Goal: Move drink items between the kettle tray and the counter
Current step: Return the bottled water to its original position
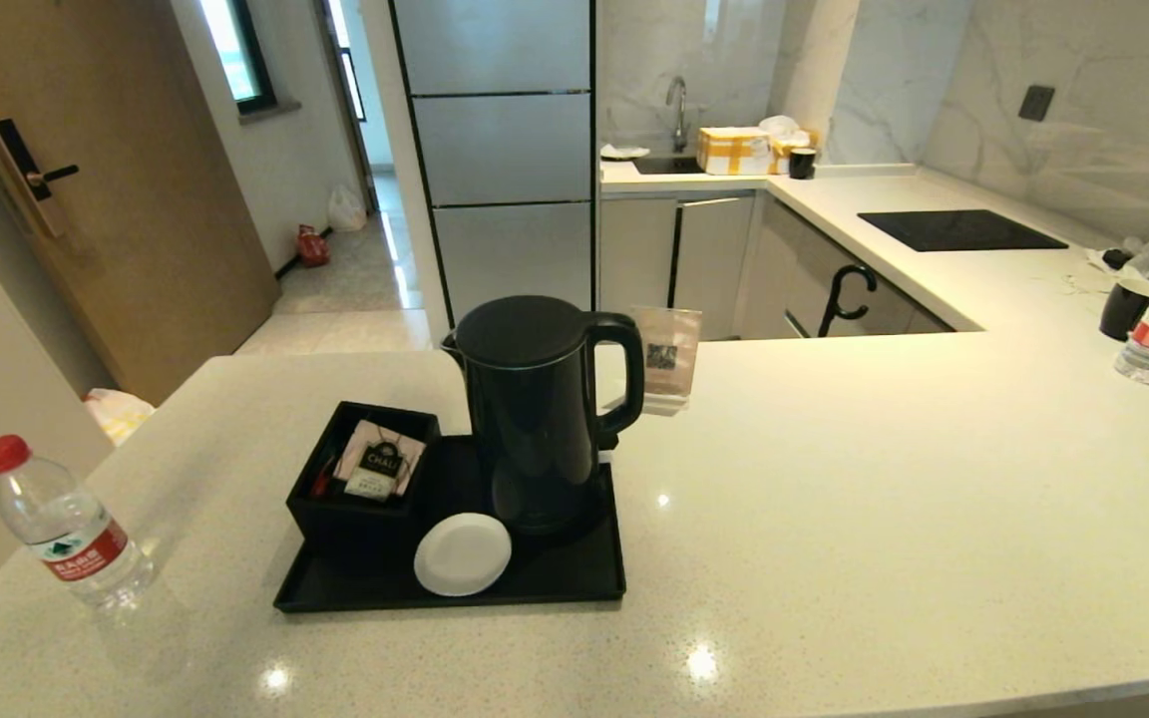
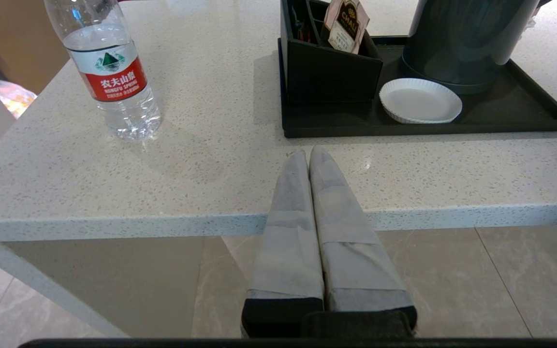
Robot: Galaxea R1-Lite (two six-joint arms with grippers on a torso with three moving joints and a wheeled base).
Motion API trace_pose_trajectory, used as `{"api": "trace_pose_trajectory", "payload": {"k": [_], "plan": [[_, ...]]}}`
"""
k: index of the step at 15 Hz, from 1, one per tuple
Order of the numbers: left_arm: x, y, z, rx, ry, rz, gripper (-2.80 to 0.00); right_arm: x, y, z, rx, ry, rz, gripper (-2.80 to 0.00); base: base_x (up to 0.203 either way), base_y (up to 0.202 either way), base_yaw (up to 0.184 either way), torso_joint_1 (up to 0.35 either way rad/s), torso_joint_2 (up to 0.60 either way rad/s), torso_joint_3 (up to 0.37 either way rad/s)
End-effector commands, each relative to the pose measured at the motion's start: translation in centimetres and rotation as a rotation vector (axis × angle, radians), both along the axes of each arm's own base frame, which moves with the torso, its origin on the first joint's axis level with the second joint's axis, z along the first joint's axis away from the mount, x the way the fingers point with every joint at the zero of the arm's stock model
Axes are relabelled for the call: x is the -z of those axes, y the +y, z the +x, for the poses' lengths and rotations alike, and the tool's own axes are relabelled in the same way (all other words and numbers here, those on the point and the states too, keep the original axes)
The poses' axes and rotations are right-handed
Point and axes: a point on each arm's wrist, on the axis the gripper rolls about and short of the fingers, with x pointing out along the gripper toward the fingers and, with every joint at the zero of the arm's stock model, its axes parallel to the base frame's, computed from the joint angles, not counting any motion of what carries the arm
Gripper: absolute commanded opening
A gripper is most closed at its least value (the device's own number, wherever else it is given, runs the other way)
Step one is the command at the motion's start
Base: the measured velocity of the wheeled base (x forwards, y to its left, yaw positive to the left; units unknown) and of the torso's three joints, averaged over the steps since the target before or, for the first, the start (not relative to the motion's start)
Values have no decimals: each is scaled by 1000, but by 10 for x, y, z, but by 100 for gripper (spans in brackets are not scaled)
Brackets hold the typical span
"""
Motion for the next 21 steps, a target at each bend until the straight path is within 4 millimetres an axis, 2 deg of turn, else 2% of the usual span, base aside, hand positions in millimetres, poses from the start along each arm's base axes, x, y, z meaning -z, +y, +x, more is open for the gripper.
{"api": "trace_pose_trajectory", "payload": {"k": [1,3,13,14,16,19,21], "plan": [[0,0,0,1,1,0,-280,21,1,10,-50,21,-9,-280,0,0,0,0,0,0],[0,0,0,1,1,0,-280,29,2,10,-111,106,-17,-280,0,0,0,0,0,0],[0,0,0,3,4,15,-280,28,2,11,-109,71,0,-280,0,0,0,0,0,0],[-4,0,0,1,6,30,-280,28,2,11,-110,71,1,-280,0,0,0,0,0,0],[-28,0,-4,-5,-27,65,-280,28,2,11,-110,71,1,-280,0,0,0,0,0,0],[-29,0,-4,-7,-25,72,-280,28,2,11,-110,71,1,-280,0,0,0,0,0,0],[-46,2,-1,-128,-16,40,-280,28,2,11,-110,71,1,-280,0,0,0,0,0,0]]}}
